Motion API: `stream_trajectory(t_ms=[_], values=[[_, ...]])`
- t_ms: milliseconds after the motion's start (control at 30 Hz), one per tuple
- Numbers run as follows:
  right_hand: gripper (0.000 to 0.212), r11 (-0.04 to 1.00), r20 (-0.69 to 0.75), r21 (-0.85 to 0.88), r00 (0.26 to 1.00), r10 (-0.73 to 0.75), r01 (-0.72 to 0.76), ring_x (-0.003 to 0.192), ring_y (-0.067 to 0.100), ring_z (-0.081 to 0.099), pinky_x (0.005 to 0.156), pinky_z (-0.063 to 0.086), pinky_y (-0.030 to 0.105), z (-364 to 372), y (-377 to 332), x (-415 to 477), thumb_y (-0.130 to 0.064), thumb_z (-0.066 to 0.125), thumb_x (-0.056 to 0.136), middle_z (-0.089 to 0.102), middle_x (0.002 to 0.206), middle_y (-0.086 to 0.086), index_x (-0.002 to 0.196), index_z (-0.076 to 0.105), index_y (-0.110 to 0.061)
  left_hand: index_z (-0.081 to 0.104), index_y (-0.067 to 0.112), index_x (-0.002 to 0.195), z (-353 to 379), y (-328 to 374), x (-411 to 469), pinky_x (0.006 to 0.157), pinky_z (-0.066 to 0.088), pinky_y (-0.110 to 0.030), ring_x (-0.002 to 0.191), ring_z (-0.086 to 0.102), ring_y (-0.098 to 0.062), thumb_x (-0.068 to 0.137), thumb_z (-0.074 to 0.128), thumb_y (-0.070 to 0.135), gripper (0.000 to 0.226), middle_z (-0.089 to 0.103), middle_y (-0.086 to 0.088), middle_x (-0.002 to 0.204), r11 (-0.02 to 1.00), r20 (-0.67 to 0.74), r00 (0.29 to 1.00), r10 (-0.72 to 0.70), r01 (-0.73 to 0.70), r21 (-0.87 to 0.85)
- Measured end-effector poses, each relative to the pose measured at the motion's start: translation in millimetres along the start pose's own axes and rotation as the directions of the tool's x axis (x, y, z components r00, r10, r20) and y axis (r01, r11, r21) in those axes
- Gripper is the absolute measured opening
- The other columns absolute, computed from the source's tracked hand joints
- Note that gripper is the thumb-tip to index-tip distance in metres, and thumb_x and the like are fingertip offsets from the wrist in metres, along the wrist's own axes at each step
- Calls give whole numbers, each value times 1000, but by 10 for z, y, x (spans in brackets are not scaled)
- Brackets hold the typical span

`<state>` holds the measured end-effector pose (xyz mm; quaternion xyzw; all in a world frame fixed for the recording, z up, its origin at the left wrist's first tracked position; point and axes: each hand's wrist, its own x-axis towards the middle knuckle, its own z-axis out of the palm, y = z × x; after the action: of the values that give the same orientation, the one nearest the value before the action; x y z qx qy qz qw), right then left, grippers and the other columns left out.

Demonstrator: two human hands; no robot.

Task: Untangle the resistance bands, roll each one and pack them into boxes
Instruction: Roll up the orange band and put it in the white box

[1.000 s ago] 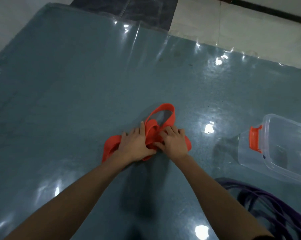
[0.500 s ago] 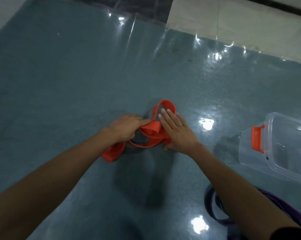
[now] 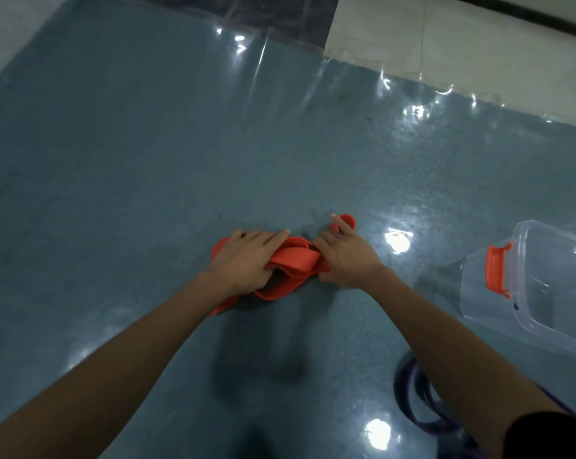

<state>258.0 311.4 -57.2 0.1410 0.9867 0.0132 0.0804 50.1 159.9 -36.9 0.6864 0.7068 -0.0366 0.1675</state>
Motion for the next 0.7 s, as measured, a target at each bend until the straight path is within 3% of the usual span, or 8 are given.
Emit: stream_trajectory(t_ms=[100,167,233,333,400,500,600,700], values=[[62,997,17,19,998,68,-69,88,35,64,109,40,46,17,-95,-49,-43,79,56,65,89,13,103,64,-5,21,23,157,142,75,-222,111,33,-46,133,44,-23,76,56,63,97,45,1,150,997,-133,989,-72,71,-15],[56,990,51,52,991,125,-128,89,37,63,97,45,45,-17,-191,-72,-39,78,58,65,90,15,101,62,-6,22,21,157,243,63,-363,114,31,-50,133,45,-26,66,63,71,112,46,-2,148,990,-158,978,-139,139,-8],[51,975,100,93,976,194,-203,91,37,64,90,46,43,-85,-299,-110,-39,72,66,66,96,15,105,59,-8,22,19,157,293,10,-460,113,31,-51,134,43,-29,62,67,70,117,44,-6,149,967,-144,957,-253,248,-49],[55,931,129,166,943,307,-326,99,36,63,90,46,42,-129,-486,-287,-42,67,74,65,106,13,118,55,-11,28,20,153,222,-42,-513,106,38,-48,133,41,-31,65,68,69,108,42,-5,148,884,-28,905,-424,407,-231],[65,895,119,212,919,376,-394,100,35,64,89,49,42,-114,-629,-471,-41,68,71,66,109,12,127,53,-11,39,27,145,173,-7,-542,100,45,-44,128,46,-29,74,67,56,82,51,-2,140,898,31,930,-365,361,-251],[74,848,121,267,889,442,-458,100,34,65,87,51,42,-72,-879,-784,-40,68,67,66,111,12,133,52,-9,50,30,133,165,101,-657,100,45,-42,123,51,-26,85,59,36,50,60,1,133,975,20,984,-179,180,-133],[72,818,65,268,857,512,-509,93,30,66,78,52,39,-82,-1136,-1104,-44,60,62,66,108,6,126,57,-12,41,31,143,186,260,-814,103,40,-42,127,50,-25,88,55,28,56,58,1,138,998,38,998,-52,53,-38],[66,805,-32,264,829,558,-531,87,27,64,75,49,37,-138,-1317,-1395,-46,54,60,67,103,1,118,62,-15,29,32,153,143,442,-927,106,37,-44,127,52,-29,89,53,23,69,59,-4,139,998,25,1000,15,-14,-69]])
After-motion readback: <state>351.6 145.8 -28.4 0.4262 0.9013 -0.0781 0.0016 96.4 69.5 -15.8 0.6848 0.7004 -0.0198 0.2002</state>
